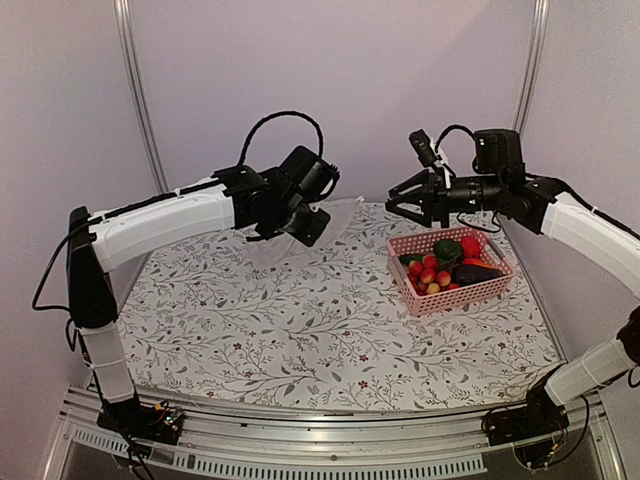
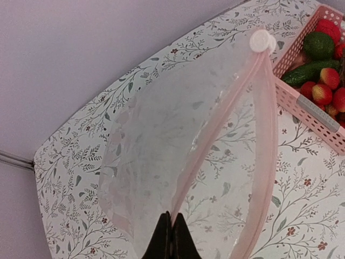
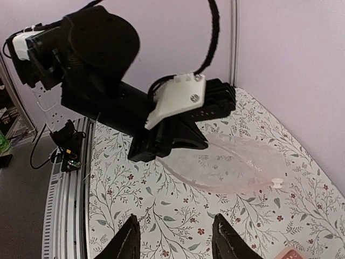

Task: Place the food in the zip-top bag and seal the zipper
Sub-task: Open the zipper food storage bag at the center of the board.

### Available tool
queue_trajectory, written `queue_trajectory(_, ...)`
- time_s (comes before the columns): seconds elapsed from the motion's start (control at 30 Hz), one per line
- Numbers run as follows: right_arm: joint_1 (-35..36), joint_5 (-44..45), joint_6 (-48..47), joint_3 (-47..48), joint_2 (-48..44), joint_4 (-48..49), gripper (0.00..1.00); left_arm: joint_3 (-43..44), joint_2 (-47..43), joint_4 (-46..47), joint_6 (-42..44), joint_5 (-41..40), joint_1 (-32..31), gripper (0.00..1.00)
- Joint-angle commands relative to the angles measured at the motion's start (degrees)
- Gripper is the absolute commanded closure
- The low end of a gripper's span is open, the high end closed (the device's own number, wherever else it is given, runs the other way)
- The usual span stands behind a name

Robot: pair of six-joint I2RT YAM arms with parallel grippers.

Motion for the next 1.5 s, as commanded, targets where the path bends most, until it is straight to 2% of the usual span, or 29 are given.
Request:
queue_trajectory(0.0,3.3,-5.3,-17.7,2.0,-1.1,-9.3,0.58,-1.9,-1.8,-0.1,-1.5,5.0,1.2,1.00)
queue_trajectory(0.13,10.4,-0.4,-25.9,3.7,0.5,-13.3,0.61,-2.2,-3.2,0.4,-1.5,8.8,2.2,1.00)
queue_trajectory(0.23,15.6,7.5,-31.3,4.6,2.6,-13.6,0.62,-2.2,-4.3,0.0,-1.8,13.1,3.3,1.00)
queue_trajectory(0.4,20.4,15.6,-36.7,6.4,6.3,-12.8,0.64,-2.3,-6.3,-0.1,-4.0,21.7,5.7,1.00)
queue_trajectory(0.67,23.2,23.9,-36.9,7.8,10.2,-6.2,0.52,-2.5,-7.5,0.8,-5.7,27.7,7.1,1.00)
queue_trajectory(0.93,23.5,29.6,-37.1,10.0,13.2,-1.4,0.49,-2.4,-7.2,1.2,-6.4,30.5,7.5,1.00)
queue_trajectory(1.17,24.1,30.4,-40.2,9.6,17.3,-0.1,0.50,-2.3,-7.8,1.7,-7.4,33.3,8.1,1.00)
queue_trajectory(1.27,24.9,31.2,-41.5,9.9,19.4,0.0,0.54,-2.6,-8.0,1.8,-7.8,34.3,8.2,1.00)
queue_trajectory(1.33,25.6,31.1,-42.3,9.9,20.2,0.0,0.60,-3.0,-8.3,2.2,-8.0,34.9,8.4,1.00)
queue_trajectory(1.47,27.2,30.6,-43.1,8.2,19.9,-0.3,0.84,-3.8,-9.2,1.9,-7.0,34.1,9.0,1.00)
